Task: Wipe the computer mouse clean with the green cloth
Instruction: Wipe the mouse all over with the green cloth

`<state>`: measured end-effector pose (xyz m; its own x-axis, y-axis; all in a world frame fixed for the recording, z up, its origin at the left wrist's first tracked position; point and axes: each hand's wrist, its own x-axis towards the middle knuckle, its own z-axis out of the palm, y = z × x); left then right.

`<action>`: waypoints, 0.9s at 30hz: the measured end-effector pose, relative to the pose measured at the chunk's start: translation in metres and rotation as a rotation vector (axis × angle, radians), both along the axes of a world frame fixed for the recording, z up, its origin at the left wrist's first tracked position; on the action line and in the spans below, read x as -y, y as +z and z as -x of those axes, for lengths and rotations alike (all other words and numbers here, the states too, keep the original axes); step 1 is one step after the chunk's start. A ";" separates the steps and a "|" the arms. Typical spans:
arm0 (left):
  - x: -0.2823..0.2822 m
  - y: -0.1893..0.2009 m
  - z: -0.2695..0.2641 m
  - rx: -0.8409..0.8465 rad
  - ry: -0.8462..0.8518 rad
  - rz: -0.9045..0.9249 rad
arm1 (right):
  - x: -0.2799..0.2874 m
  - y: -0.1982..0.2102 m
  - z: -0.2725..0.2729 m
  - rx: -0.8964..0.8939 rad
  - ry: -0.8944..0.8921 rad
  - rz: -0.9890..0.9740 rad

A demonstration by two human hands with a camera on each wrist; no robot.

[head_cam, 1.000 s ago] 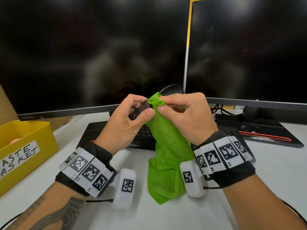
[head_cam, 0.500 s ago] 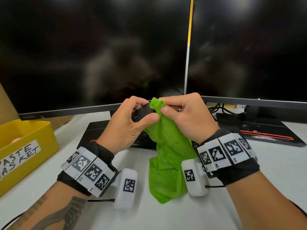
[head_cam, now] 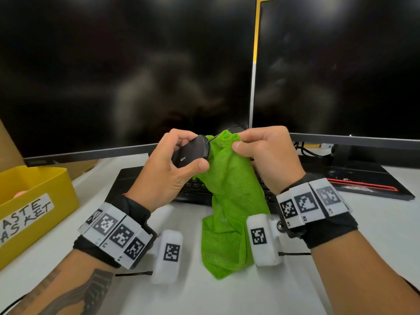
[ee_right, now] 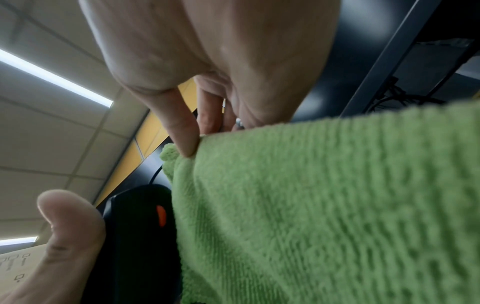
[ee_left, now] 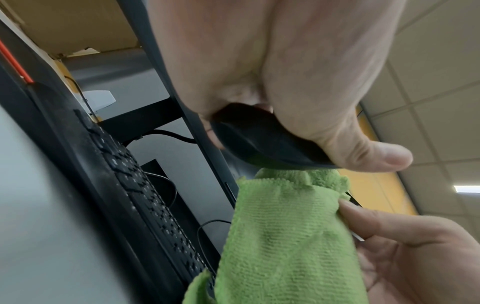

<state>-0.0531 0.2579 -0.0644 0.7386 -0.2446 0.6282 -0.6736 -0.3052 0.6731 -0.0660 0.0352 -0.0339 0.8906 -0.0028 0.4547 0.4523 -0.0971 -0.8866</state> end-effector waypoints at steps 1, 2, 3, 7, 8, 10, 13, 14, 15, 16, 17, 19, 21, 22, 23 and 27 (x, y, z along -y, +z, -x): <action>0.001 0.000 0.001 -0.001 -0.011 -0.006 | 0.000 0.000 0.000 -0.011 -0.019 -0.016; 0.002 0.000 0.002 -0.002 -0.025 -0.010 | -0.001 0.000 0.000 -0.020 -0.034 -0.027; 0.003 0.000 0.003 -0.008 -0.039 -0.007 | -0.002 0.000 0.000 -0.032 -0.039 -0.039; 0.006 0.002 0.006 -0.006 -0.048 0.017 | -0.003 0.003 0.003 -0.104 -0.006 -0.097; 0.006 0.003 0.007 -0.006 -0.044 0.031 | -0.003 0.004 0.005 -0.118 -0.006 -0.095; 0.010 0.003 0.010 -0.041 -0.046 0.101 | -0.002 0.004 0.002 -0.140 -0.042 -0.094; 0.019 0.006 0.016 -0.217 -0.074 0.270 | -0.004 0.005 0.002 -0.152 -0.116 -0.102; 0.022 0.007 0.019 -0.314 -0.094 0.343 | -0.005 0.006 0.002 -0.139 -0.120 -0.112; 0.025 0.009 0.021 -0.412 -0.112 0.406 | -0.006 0.006 0.002 -0.128 -0.130 -0.115; 0.027 0.011 0.023 -0.495 -0.125 0.450 | -0.007 0.006 0.002 -0.113 -0.112 -0.115; 0.028 0.012 0.024 -0.559 -0.134 0.476 | -0.009 0.005 0.002 -0.102 -0.102 -0.104; 0.029 0.013 0.025 -0.632 -0.148 0.490 | -0.011 0.004 0.005 -0.061 -0.044 -0.087; 0.029 0.013 0.026 -0.678 -0.152 0.486 | -0.012 0.004 0.010 -0.038 0.055 -0.125; 0.029 0.013 0.026 -0.695 -0.143 0.483 | -0.013 0.005 0.012 -0.032 0.097 -0.137; 0.030 0.013 0.025 -0.704 -0.132 0.484 | -0.013 0.005 0.014 -0.023 0.130 -0.145; 0.033 0.013 0.027 -0.669 -0.105 0.476 | -0.020 0.000 0.012 0.082 0.092 -0.090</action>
<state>-0.0800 0.2249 -0.0516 0.9813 -0.1521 0.1180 -0.0939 0.1565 0.9832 -0.0782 0.0556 -0.0337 0.8488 0.0327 0.5277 0.5271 0.0267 -0.8494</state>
